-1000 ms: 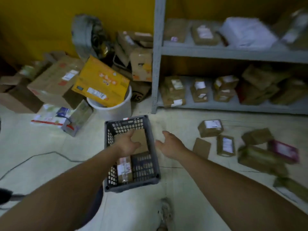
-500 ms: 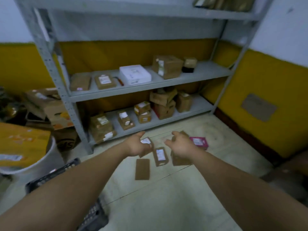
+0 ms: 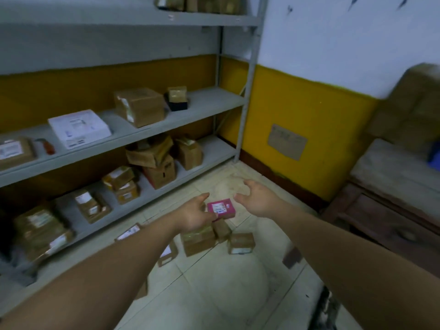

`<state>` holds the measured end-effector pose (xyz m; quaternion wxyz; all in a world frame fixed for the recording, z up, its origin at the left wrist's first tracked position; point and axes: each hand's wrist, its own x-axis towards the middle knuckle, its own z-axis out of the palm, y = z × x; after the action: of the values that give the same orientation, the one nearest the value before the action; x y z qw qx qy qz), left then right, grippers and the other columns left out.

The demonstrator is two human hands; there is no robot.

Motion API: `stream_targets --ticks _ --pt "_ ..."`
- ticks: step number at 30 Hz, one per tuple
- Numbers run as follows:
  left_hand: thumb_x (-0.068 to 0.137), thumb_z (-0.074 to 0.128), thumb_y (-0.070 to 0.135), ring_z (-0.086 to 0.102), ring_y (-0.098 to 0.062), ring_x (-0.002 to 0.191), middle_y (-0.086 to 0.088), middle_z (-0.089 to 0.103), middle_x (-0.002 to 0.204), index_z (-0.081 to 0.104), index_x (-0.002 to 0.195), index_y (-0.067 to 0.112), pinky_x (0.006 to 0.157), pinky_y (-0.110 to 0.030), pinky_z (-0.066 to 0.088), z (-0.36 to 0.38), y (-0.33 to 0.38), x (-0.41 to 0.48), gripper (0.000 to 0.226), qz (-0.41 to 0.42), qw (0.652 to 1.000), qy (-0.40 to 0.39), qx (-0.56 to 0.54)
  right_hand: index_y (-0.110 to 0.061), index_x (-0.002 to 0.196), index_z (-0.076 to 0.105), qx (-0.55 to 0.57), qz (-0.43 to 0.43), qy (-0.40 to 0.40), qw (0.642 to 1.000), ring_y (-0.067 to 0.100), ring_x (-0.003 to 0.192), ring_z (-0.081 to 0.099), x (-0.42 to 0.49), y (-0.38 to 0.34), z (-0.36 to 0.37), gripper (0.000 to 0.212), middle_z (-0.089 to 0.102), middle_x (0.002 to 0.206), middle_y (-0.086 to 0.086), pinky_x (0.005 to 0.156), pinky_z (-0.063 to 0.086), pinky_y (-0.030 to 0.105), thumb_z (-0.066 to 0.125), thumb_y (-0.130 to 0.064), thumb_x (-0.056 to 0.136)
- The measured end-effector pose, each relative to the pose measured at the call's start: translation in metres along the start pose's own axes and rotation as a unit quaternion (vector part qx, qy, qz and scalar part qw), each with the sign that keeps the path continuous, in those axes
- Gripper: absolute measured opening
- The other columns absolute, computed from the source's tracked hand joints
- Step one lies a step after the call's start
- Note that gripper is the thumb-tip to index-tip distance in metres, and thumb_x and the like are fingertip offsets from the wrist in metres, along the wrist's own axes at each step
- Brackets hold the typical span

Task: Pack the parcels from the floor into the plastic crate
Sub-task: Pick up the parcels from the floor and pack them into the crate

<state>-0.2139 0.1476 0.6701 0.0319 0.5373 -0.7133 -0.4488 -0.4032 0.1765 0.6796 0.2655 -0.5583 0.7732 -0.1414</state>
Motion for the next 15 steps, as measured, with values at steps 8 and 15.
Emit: stream_targets --ticks 8,15 --pt "0.061 0.065 0.059 0.051 -0.031 0.122 -0.009 0.050 0.136 0.021 0.149 0.030 0.103 -0.045 0.043 -0.002 -0.008 0.148 0.102 0.000 1.000 -0.012 0.015 -0.017 0.152 0.024 -0.020 0.040 -0.028 0.999 0.026 0.138 0.035 0.121 0.043 0.005 0.070 0.032 0.153 0.008 0.108 0.032 0.035 0.048 -0.050 0.095" --pt "0.093 0.056 0.012 0.041 -0.009 0.112 0.005 0.039 0.125 0.040 0.137 0.012 0.058 0.006 0.030 0.004 -0.021 0.279 0.047 0.013 0.998 -0.063 -0.005 -0.016 0.152 0.022 -0.042 0.071 -0.075 0.994 0.027 0.140 0.032 0.250 0.083 0.042 0.070 0.029 0.155 0.009 0.110 0.030 0.036 0.045 -0.051 0.096"
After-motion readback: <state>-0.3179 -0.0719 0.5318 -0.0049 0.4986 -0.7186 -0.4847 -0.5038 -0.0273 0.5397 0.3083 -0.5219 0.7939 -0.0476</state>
